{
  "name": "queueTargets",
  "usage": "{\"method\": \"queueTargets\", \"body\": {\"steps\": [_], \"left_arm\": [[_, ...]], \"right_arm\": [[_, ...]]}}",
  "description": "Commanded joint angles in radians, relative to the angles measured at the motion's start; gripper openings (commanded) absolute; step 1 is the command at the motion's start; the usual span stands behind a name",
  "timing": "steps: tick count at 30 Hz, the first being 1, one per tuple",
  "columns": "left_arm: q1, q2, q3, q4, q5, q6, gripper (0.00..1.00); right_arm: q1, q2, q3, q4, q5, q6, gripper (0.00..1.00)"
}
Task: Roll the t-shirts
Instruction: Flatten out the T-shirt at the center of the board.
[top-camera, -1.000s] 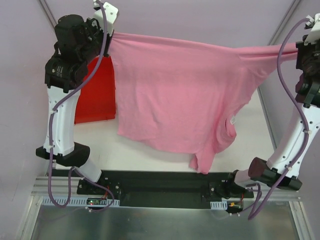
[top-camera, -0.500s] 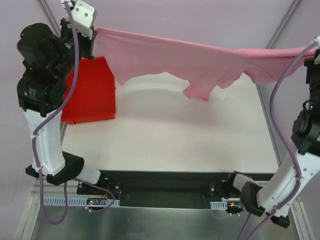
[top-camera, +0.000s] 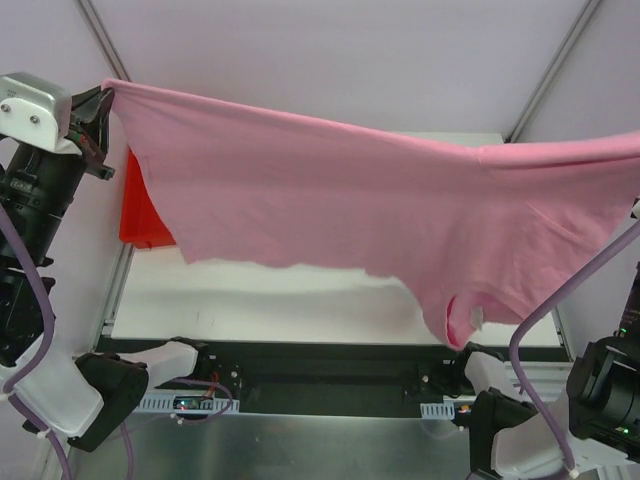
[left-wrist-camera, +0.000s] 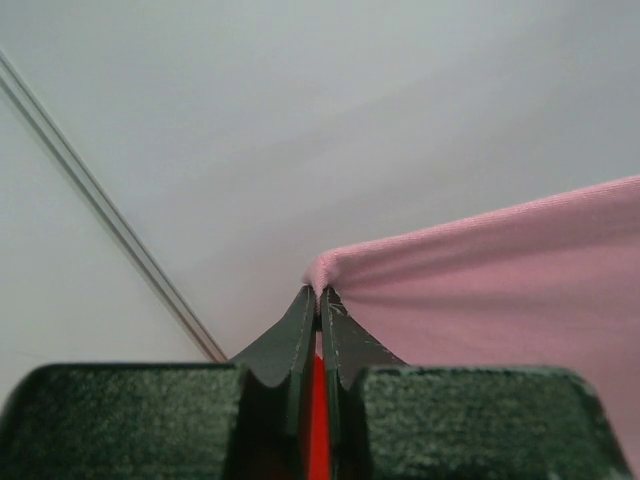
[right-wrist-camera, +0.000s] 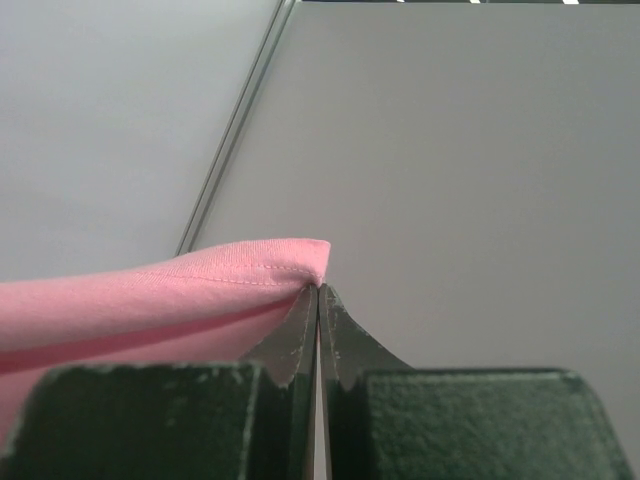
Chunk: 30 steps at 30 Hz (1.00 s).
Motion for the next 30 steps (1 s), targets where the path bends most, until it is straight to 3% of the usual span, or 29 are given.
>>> {"method": "queueTargets", "body": {"steps": [1, 4, 8, 12, 15, 19, 22, 27, 30], "left_arm": [[0.019, 0.058, -0.003, 0.045, 0.000, 0.003, 0.00], [0.019, 0.107, -0.016, 0.044, 0.003, 0.007, 0.00], [0.019, 0.179, -0.114, 0.042, 0.062, 0.006, 0.00], [0.018, 0.303, -0.287, 0.030, 0.144, -0.014, 0.00], [0.013, 0.421, -0.399, 0.028, 0.196, -0.007, 0.00], [-0.004, 0.612, -0.454, 0.028, 0.221, 0.030, 0.00], [-0.005, 0.796, -0.415, 0.030, 0.196, 0.044, 0.00], [-0.001, 1.033, -0.252, 0.030, 0.129, 0.066, 0.00], [0.005, 1.128, -0.151, 0.037, 0.080, 0.069, 0.00]], "right_arm": [[-0.014, 0.086, 0.003, 0.011, 0.053, -0.023, 0.01], [-0.014, 0.102, -0.088, 0.065, 0.000, -0.023, 0.01], [-0.014, 0.091, -0.363, 0.160, -0.101, -0.019, 0.00], [-0.005, 0.103, -0.741, 0.257, -0.239, 0.003, 0.01], [0.013, 0.195, -0.860, 0.264, -0.357, 0.029, 0.01], [0.064, 0.376, -0.997, 0.333, -0.366, 0.021, 0.01], [0.110, 0.601, -0.951, 0.329, -0.312, -0.008, 0.01], [0.122, 0.958, -0.654, 0.209, -0.191, 0.017, 0.01], [0.127, 1.037, -0.557, 0.203, -0.125, -0.006, 0.01]]}}
